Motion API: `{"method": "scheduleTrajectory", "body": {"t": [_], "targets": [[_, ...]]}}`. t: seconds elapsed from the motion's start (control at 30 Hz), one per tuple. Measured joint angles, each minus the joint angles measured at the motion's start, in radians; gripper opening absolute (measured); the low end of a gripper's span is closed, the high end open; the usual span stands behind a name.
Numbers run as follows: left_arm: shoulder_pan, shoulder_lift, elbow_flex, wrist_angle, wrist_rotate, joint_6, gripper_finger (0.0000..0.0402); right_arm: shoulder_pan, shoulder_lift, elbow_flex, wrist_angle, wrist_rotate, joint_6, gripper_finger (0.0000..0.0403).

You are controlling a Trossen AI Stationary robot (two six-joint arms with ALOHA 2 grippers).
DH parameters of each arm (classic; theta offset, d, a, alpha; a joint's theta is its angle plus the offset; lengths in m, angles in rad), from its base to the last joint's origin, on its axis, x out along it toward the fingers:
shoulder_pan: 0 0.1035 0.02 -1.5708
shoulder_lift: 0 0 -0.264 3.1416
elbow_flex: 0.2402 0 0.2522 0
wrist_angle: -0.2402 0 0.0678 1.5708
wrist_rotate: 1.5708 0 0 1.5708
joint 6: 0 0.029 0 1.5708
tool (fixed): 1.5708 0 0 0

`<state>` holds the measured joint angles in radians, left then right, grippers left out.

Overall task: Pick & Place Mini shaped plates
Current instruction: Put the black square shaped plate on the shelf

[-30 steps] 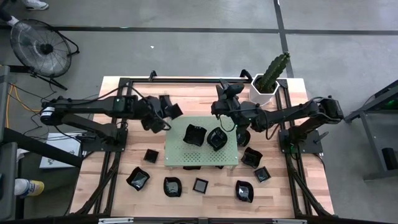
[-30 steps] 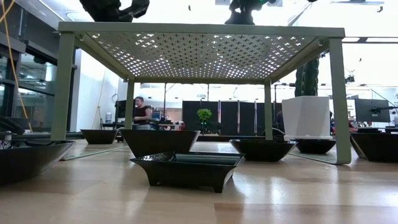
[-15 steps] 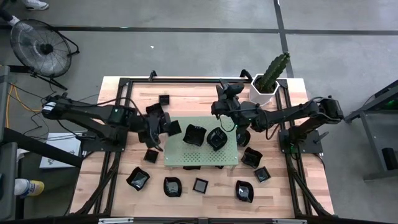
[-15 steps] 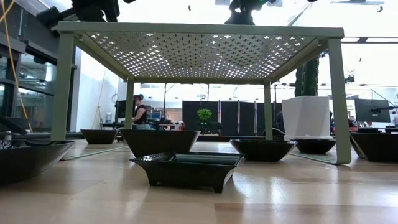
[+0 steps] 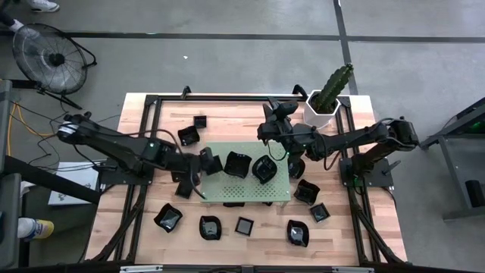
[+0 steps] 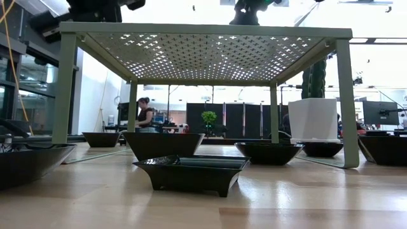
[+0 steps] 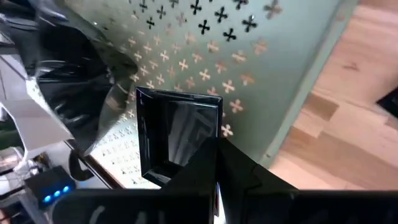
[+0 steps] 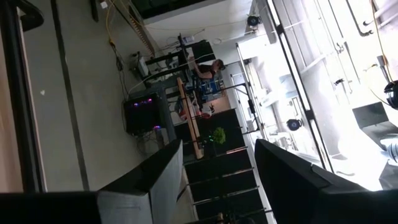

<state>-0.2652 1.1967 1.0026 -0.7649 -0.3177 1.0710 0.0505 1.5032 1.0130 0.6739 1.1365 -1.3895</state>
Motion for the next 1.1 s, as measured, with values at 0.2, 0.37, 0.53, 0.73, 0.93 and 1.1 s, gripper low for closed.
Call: {"method": "scheduleTrajectory", "body": {"t": [0.2, 0.37, 0.53, 0.73, 0.93, 1.1], "targets": [[0.003, 0.027, 0.002, -0.001, -0.030, 0.002, 0.0000, 0.000, 0.000, 0.000, -0.006, 0.006, -0.002, 0.0197], [0.003, 0.028, 0.001, 0.021, -0.020, 0.025, 0.0000, 0.000, 0.000, 0.000, -0.006, 0.006, 0.000, 0.0197], [0.003, 0.027, 0.000, 0.040, -0.010, 0.040, 0.0000, 0.000, 0.000, 0.000, -0.006, 0.006, 0.002, 0.0197], [0.003, 0.028, 0.000, 0.095, -0.003, 0.078, 0.0000, 0.000, 0.000, 0.000, -0.006, 0.006, 0.001, 0.0197], [0.003, 0.030, 0.000, 0.121, -0.002, 0.091, 0.0000, 0.000, 0.000, 0.000, -0.006, 0.007, 0.001, 0.0197], [0.003, 0.030, 0.000, 0.149, 0.016, 0.106, 0.0000, 0.000, 0.000, 0.000, -0.006, 0.007, 0.001, 0.0197]]}}
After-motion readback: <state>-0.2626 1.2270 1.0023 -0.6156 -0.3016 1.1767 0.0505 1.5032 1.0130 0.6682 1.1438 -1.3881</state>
